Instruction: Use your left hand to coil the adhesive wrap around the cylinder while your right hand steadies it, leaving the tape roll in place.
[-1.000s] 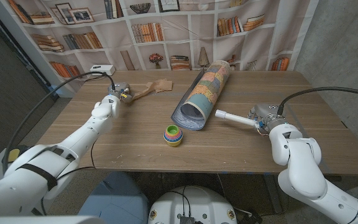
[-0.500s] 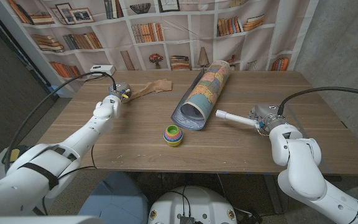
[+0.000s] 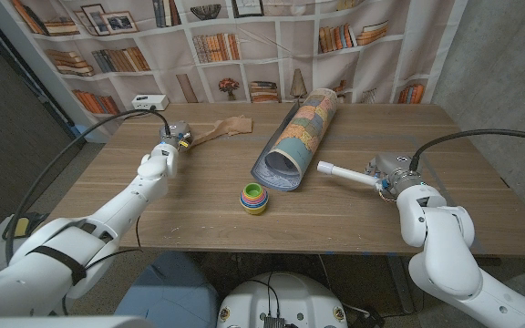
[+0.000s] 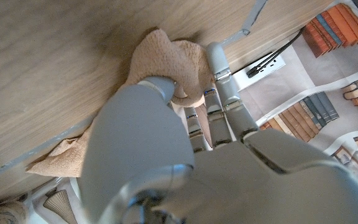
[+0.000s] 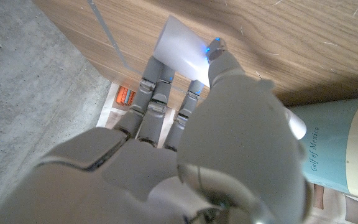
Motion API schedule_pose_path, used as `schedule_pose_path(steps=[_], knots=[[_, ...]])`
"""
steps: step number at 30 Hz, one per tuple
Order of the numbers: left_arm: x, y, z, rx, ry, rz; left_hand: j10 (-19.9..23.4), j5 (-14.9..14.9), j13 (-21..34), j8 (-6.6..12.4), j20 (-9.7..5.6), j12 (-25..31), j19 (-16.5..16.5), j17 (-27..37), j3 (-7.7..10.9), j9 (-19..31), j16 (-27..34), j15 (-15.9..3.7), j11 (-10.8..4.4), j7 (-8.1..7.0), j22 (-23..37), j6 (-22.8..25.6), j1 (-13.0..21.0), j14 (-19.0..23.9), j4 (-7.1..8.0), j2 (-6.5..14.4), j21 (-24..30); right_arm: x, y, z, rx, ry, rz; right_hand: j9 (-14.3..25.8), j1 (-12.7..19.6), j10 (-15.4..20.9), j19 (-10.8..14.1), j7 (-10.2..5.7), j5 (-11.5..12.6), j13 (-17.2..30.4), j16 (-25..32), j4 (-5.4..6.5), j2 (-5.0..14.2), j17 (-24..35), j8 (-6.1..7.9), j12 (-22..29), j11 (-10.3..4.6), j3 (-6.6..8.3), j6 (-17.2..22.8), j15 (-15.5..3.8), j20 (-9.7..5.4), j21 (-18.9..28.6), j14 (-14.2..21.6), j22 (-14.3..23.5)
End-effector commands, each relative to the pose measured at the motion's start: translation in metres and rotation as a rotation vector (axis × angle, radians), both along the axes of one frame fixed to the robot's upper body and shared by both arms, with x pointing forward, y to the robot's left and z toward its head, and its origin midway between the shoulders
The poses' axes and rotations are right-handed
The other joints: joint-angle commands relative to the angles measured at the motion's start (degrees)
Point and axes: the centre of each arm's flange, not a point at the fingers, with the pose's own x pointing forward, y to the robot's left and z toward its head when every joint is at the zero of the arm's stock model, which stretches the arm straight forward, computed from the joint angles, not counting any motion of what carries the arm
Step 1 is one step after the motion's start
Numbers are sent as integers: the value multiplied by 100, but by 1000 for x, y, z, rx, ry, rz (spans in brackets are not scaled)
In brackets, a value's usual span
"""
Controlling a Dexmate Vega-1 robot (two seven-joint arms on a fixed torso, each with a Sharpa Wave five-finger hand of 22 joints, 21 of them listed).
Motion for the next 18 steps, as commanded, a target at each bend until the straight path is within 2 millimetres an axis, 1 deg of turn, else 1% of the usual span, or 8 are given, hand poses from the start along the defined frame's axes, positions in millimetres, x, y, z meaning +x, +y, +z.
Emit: schedule_pose_path(steps=[1, 5, 7, 10, 12, 18], knots=[[-28, -4, 22, -83, -219, -52, 2187, -1, 591, 67, -642, 1304, -206, 410, -28, 48, 53, -1916, -571, -34, -15, 60, 78, 2377, 12, 5, 85, -4, -2, 0, 2, -13, -2, 19, 3, 358, -22, -22, 30, 35, 30, 36, 50, 16, 22, 17, -302, 695, 59, -1581, -494, 44, 861, 24], [-43, -7, 34, -119, -313, -93, 2204, 1, 625, 105, -659, 1330, -210, 440, -44, 96, 81, -1947, -606, -71, -36, 50, 103, 2457, 8, -9, 145, -3, -1, 1, 1, -18, -1, 20, 0, 366, -26, -24, 29, 49, 29, 39, 51, 14, 21, 21, -302, 697, 60, -1581, -492, 48, 860, 24], [-52, -9, 42, -142, -363, -118, 2216, 5, 654, 138, -682, 1351, -196, 454, -53, 129, 91, -1951, -634, -127, -50, 60, 117, 2504, 10, -23, 194, -3, -1, 1, 0, -17, 0, 20, -1, 366, -28, -28, 28, 41, 32, 39, 51, 17, 21, 15, -304, 698, 61, -1581, -492, 48, 863, 23], [-65, -10, 52, -176, -434, -158, 2235, 10, 661, 161, -708, 1362, -181, 459, -60, 156, 88, -1952, -644, -157, -64, 56, 121, 2529, 14, -36, 239, -2, -1, 1, 1, -17, 3, 21, -2, 360, -30, -30, 27, 51, 33, 36, 42, 23, 20, 15, -298, 697, 60, -1581, -490, 50, 856, 23], [-75, -13, 62, -188, -485, -183, 2225, 12, 683, 164, -724, 1371, -177, 465, -67, 166, 89, -1961, -671, -184, -73, 38, 125, 2550, 16, -46, 267, -1, -1, 0, 2, -17, 5, 21, -2, 357, -31, -26, 28, 44, 29, 39, 48, 16, 20, 6, -301, 700, 62, -1581, -489, 52, 854, 23], [-88, -18, 74, -204, -527, -218, 2206, 16, 727, 172, -740, 1388, -191, 467, -79, 173, 70, -1983, -690, -215, -89, 27, 143, 2564, 11, -78, 328, -1, -1, -1, 6, -18, 3, 22, 0, 365, -39, -23, 28, 41, 33, 37, 46, 20, 17, -1, -302, 704, 57, -1581, -488, 55, 859, 23]])
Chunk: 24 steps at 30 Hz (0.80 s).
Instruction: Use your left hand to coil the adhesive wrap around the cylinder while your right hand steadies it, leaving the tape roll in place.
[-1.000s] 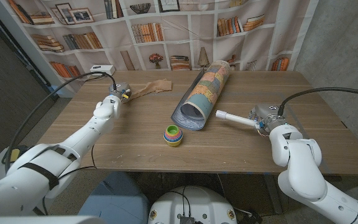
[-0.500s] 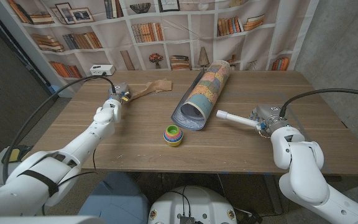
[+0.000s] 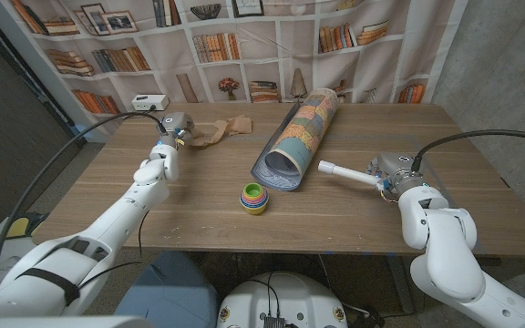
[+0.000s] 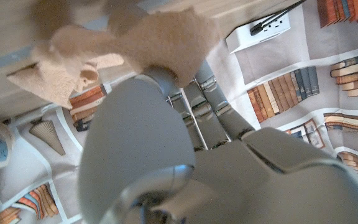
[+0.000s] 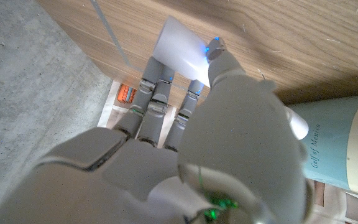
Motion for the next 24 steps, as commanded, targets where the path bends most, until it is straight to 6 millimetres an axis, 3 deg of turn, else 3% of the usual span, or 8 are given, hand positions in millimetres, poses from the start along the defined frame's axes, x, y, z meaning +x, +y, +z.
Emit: schedule_pose_path(steps=[1, 17, 24], knots=[[-39, -5, 33, -59, -182, -88, -19, 38, 42, 61, 23, 11, 7, 17, -17, 28, -7, -476, -21, -67, -4, 16, 75, 511, 0, -8, 70, 1, 0, -2, 6, 1, 1, 8, 40, 364, -9, -2, 34, 10, 26, 176, 50, 19, 23, 19, -302, 564, 35, -1577, -518, 20, 859, 24], [-51, -4, 39, -150, -280, -175, -37, 44, 68, 57, -8, 9, -68, 29, -42, 25, -48, -481, -55, -96, -52, -26, 88, 554, 19, -38, 205, 0, -1, -1, 4, -5, 1, 11, 33, 367, -22, 3, 31, 12, 26, 179, 53, 14, 18, 0, -300, 571, 34, -1577, -516, 32, 859, 24], [-55, -5, 43, -178, -317, -206, -103, -13, 105, 47, 48, -1, -261, 48, -46, 40, -89, -465, -21, -79, -47, -95, 137, 523, 26, 19, 286, 1, -2, 0, 5, -13, 9, 13, 35, 374, -28, -3, 30, 21, 28, 178, 53, 17, 14, -1, -302, 574, 27, -1577, -517, 39, 862, 24]])
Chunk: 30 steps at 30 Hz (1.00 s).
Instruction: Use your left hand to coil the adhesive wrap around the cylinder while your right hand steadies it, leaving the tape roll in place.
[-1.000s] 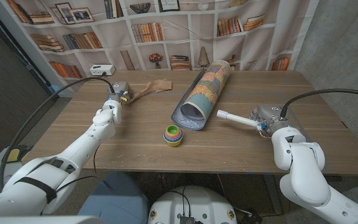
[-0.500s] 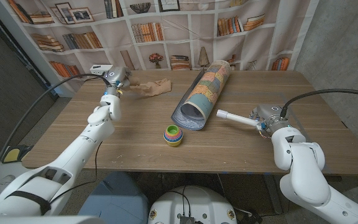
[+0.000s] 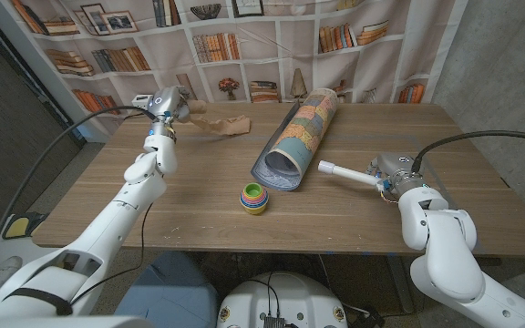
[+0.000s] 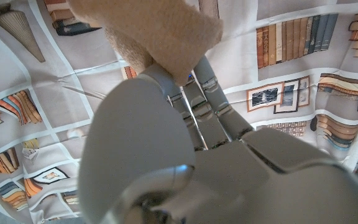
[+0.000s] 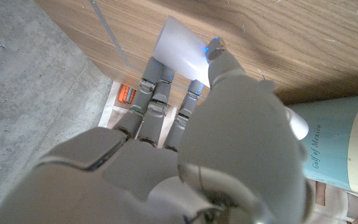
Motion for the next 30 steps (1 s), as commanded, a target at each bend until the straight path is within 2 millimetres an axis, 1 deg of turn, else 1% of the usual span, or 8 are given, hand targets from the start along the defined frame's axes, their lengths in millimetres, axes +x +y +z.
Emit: schedule_pose_path(steps=[1, 8, 13, 14, 19, 30], knots=[[-10, 1, 8, -62, -82, -67, -15, -17, 13, -3, -12, -4, -71, 34, -23, 13, -38, -476, -16, -11, 10, -22, 103, 492, 2, 31, 62, 0, -1, 2, 1, -13, 9, 18, 32, 372, -30, 0, 23, 36, 49, 178, 54, 27, 16, 24, -298, 574, 35, -1563, -518, 38, 873, 20], [-11, 0, 8, -78, -124, -111, 22, -32, -1, 16, -20, -3, -92, 81, -11, 5, -32, -468, -27, 11, -14, 26, 145, 505, -13, 26, 115, -5, -5, 0, 17, -29, -4, 20, 32, 365, -32, 0, 21, 36, 47, 177, 50, 27, 14, 12, -304, 576, 34, -1563, -514, 47, 866, 20], [-12, -3, 10, -114, -139, -153, 36, -47, 23, 45, -9, 12, -195, 139, -13, 26, -24, -449, -31, -14, -26, 49, 155, 508, -5, 25, 151, -9, -6, 0, 15, -44, -18, 21, 31, 369, -35, 8, 20, 34, 51, 178, 50, 31, 15, 6, -303, 578, 40, -1563, -513, 53, 870, 20], [-11, -3, 10, -121, -141, -160, 38, -51, 28, 58, -5, 15, -211, 155, -12, 40, -24, -448, -38, 13, -30, 55, 160, 504, -4, 25, 165, -10, -7, 0, 15, -46, -22, 21, 32, 371, -36, 2, 20, 34, 47, 177, 50, 27, 13, 6, -303, 578, 35, -1563, -512, 54, 866, 20], [-11, -1, 10, -179, -145, -212, 23, -63, 3, 67, -8, -11, -289, 197, -3, 37, -31, -442, 2, 45, -37, 69, 180, 480, -3, 35, 198, -18, -11, 2, 19, -69, -43, 22, 29, 373, -38, 8, 20, 21, 43, 178, 48, 21, 13, -7, -306, 579, 40, -1563, -508, 59, 866, 19], [-6, 5, 12, -310, -147, -303, 17, -86, -27, 75, -12, -39, -366, 266, 12, 39, -41, -436, 6, 52, -57, 62, 210, 446, -5, 37, 252, -38, -12, 11, 32, -124, -33, 24, 27, 372, -40, 3, 20, 35, 52, 178, 46, 27, 9, -10, -305, 581, 35, -1563, -506, 70, 878, 20]])
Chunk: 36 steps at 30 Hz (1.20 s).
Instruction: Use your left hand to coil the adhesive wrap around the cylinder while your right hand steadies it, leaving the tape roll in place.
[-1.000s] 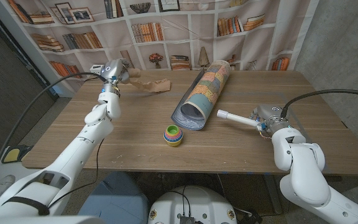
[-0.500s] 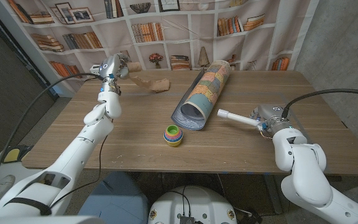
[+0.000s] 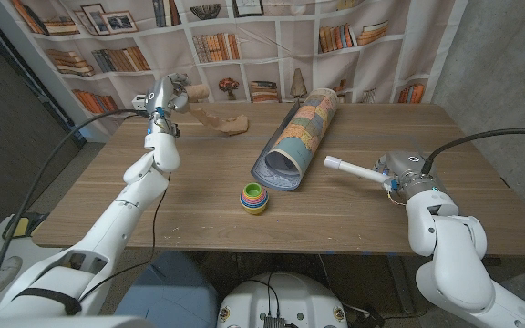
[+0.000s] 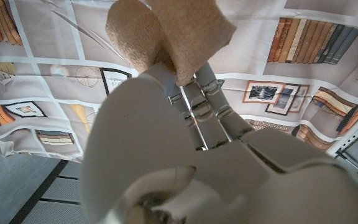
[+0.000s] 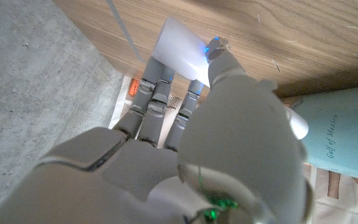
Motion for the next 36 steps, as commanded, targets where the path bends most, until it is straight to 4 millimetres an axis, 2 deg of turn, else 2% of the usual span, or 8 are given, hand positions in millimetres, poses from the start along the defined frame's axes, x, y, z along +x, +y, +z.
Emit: schedule_pose_path(steps=[1, 13, 36], knots=[[3, 3, 4, -109, -9, -101, 15, -21, 18, 17, 1, -39, -34, 53, 13, 15, 43, -433, 9, 31, 5, 19, 71, 445, -3, -5, 63, -19, -2, 7, 9, -53, 2, 34, 18, 354, -28, 2, 27, 19, 38, 179, 56, 17, 9, 5, -284, 582, 36, -1572, -495, 24, 864, 22], [7, 5, 15, -156, -13, -166, 11, -45, 15, 25, -5, -50, -70, 124, 29, 8, 23, -427, 6, 9, -31, 24, 83, 403, 3, -19, 122, -29, 6, 11, 14, -88, 44, 37, 16, 359, -34, 2, 26, 22, 31, 179, 56, 9, 8, -4, -286, 586, 38, -1573, -496, 36, 859, 22], [-1, -3, 28, -174, -50, -282, 115, -81, -71, 58, -68, -69, -103, 168, 27, 20, -3, -443, -7, -23, -73, 44, 72, 448, 21, -8, 210, -28, 21, 20, -9, -116, 136, 40, 15, 348, -39, 12, 28, 34, 44, 174, 45, 22, 9, -20, -282, 589, 48, -1571, -489, 53, 875, 21]])
